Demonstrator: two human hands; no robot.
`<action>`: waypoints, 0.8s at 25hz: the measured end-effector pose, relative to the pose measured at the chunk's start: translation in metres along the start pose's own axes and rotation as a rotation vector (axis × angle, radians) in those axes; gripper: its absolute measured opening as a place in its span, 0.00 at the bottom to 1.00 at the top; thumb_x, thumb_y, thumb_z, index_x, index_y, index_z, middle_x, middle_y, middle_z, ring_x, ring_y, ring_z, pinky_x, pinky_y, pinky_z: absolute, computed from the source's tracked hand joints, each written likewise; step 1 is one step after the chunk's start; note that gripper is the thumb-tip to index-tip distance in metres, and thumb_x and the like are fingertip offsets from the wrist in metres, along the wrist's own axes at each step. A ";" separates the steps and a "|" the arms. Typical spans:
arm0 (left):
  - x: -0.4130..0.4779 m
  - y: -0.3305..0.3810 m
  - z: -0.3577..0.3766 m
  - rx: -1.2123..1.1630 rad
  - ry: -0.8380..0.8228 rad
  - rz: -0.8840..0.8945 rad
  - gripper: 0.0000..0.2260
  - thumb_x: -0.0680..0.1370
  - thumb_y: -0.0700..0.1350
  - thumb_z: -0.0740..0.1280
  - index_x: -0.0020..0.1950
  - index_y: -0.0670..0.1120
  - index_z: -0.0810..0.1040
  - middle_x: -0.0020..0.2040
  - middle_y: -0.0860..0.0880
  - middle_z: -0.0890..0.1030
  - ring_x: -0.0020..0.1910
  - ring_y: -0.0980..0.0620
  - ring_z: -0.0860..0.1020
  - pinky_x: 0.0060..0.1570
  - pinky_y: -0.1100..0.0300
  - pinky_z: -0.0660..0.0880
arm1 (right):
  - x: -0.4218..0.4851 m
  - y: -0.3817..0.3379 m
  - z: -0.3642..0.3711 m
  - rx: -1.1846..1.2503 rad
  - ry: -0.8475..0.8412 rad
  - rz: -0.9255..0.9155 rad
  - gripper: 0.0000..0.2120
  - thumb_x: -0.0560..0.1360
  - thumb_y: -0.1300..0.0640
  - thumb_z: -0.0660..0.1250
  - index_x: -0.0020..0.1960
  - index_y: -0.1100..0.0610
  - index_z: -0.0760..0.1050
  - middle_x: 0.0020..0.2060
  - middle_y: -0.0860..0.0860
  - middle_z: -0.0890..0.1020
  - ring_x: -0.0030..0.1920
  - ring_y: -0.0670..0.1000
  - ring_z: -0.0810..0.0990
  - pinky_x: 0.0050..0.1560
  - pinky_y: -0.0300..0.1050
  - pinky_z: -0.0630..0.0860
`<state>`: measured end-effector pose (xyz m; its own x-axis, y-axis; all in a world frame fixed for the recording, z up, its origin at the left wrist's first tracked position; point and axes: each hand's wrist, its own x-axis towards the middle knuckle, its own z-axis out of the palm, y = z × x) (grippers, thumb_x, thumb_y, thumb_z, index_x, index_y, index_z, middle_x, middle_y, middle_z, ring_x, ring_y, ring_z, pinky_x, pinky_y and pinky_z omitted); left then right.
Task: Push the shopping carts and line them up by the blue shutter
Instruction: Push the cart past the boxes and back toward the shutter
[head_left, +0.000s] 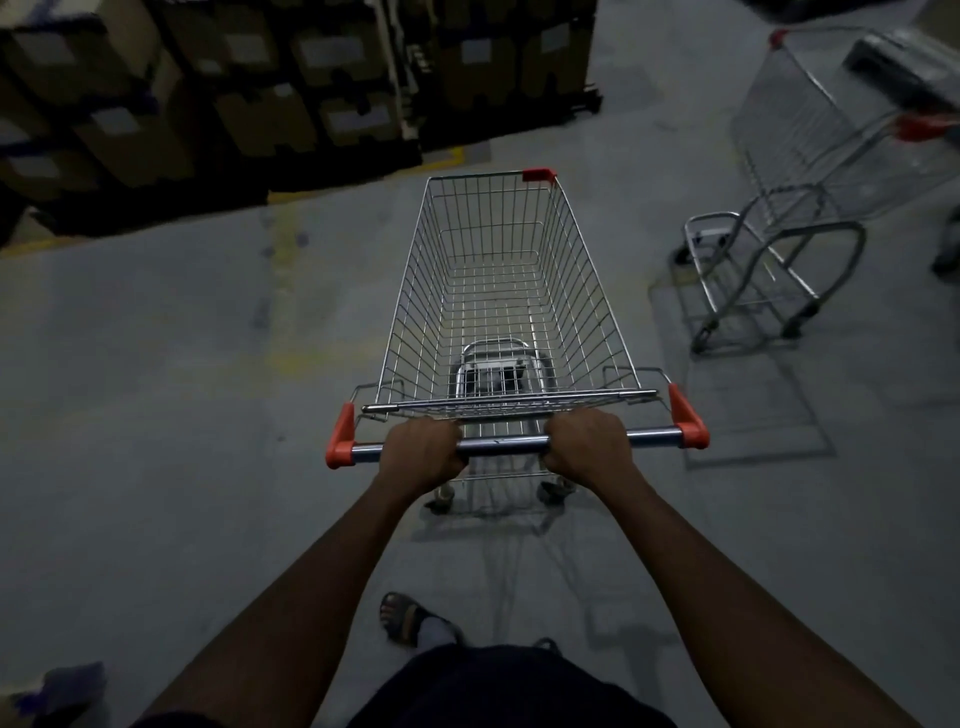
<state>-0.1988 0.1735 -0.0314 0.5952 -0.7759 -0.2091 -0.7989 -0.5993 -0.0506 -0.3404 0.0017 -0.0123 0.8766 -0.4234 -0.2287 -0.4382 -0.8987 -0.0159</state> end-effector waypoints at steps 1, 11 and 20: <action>0.001 0.008 -0.002 0.010 0.003 0.027 0.13 0.71 0.57 0.65 0.45 0.49 0.79 0.40 0.49 0.82 0.40 0.46 0.80 0.39 0.57 0.73 | -0.007 0.006 0.001 0.009 -0.002 0.023 0.12 0.67 0.48 0.68 0.47 0.53 0.80 0.43 0.52 0.83 0.46 0.57 0.82 0.45 0.46 0.76; 0.008 0.086 -0.018 0.072 0.005 0.302 0.13 0.73 0.56 0.64 0.46 0.48 0.80 0.40 0.47 0.81 0.38 0.46 0.79 0.35 0.58 0.69 | -0.077 0.061 0.014 0.066 -0.047 0.268 0.13 0.69 0.47 0.67 0.50 0.51 0.80 0.47 0.51 0.82 0.49 0.55 0.81 0.47 0.47 0.76; 0.022 0.134 -0.028 0.119 0.005 0.624 0.11 0.74 0.56 0.65 0.45 0.49 0.79 0.38 0.49 0.80 0.36 0.48 0.77 0.33 0.59 0.69 | -0.138 0.075 0.018 0.143 -0.066 0.562 0.13 0.70 0.49 0.66 0.53 0.52 0.79 0.49 0.53 0.82 0.52 0.56 0.80 0.50 0.47 0.76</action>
<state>-0.2905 0.0708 -0.0152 0.0143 -0.9731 -0.2300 -0.9995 -0.0078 -0.0293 -0.4977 -0.0050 0.0004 0.4899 -0.8187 -0.2996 -0.8588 -0.5122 -0.0047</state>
